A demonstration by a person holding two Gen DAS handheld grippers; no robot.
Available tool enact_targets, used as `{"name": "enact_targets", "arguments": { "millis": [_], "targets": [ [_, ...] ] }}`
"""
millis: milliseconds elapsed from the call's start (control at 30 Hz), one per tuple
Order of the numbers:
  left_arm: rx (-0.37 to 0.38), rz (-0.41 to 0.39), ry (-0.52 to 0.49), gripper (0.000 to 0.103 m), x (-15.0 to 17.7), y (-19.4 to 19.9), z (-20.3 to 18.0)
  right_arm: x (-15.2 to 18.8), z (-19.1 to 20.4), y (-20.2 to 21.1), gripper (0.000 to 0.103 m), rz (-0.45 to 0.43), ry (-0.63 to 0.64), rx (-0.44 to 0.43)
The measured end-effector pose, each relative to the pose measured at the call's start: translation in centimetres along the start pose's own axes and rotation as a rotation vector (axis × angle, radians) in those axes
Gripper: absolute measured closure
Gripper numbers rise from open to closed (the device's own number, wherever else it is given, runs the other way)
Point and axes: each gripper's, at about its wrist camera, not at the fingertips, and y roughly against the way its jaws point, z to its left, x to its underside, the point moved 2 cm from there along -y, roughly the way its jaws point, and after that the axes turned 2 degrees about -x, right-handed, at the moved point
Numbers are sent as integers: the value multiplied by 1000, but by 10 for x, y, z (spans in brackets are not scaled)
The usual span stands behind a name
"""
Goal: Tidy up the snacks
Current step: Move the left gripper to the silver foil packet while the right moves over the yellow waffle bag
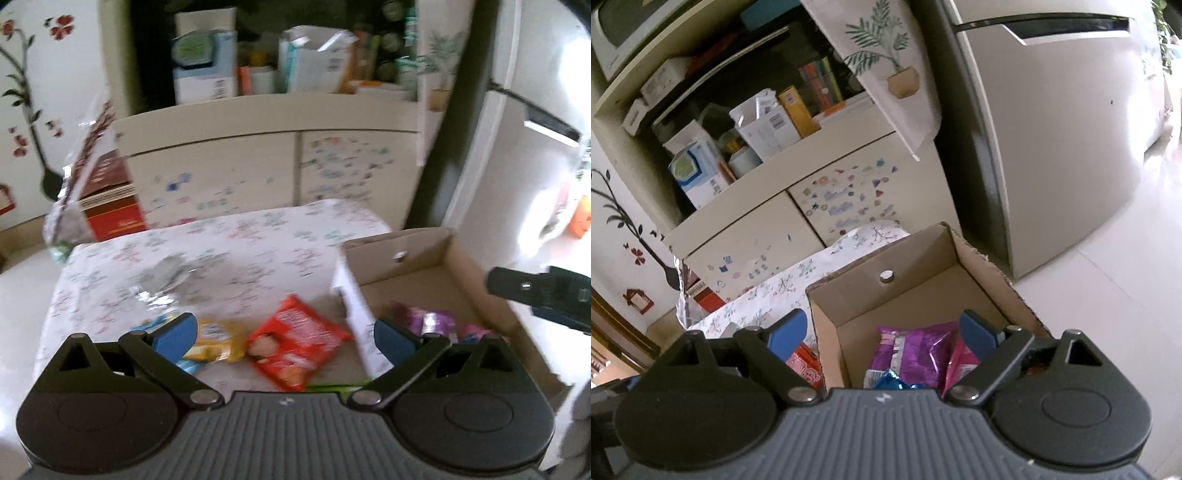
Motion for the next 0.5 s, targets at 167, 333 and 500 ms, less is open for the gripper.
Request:
{"name": "enact_targets", "arguments": {
  "millis": [167, 333, 500],
  "targets": [
    [-109, 11, -3, 0, 4, 0, 23, 5, 17, -6, 13, 17, 57, -26],
    [-167, 46, 16, 0, 6, -8, 46, 13, 35, -13, 13, 38, 129, -42],
    [-199, 64, 26, 0, 8, -13, 65, 20, 48, -20, 13, 65, 166, -62]
  ]
}}
